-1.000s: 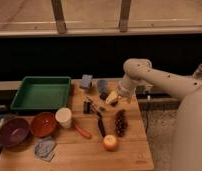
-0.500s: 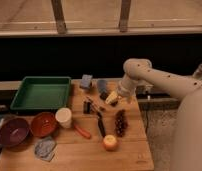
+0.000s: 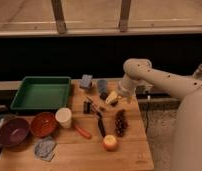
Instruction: Place pepper in table surface
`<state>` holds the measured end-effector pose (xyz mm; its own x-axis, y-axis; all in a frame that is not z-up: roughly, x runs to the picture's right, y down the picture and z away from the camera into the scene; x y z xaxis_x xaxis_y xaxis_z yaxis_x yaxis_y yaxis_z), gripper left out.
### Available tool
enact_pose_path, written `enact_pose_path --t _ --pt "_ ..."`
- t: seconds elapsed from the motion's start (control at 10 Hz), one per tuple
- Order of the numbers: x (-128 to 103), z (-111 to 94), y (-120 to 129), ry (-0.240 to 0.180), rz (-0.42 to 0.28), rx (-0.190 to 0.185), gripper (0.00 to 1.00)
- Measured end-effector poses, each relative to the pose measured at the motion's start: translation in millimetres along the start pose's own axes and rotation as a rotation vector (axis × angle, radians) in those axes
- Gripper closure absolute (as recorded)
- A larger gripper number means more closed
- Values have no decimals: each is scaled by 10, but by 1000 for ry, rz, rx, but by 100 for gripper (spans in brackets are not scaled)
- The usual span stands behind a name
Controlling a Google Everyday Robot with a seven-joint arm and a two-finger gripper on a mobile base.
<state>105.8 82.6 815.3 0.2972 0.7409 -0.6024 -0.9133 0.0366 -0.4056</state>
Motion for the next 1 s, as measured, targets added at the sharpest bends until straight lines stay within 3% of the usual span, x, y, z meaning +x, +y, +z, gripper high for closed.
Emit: enact_pose_path --t 0.3,0.4,0.8,1.0 --pt "-13 -25 2 7 -8 11 20" --pt "-62 -28 64 10 -45 19 20" --pt "-280 207 776 74 -265 44 20" --pt "-152 344 1160 118 -395 75 20"
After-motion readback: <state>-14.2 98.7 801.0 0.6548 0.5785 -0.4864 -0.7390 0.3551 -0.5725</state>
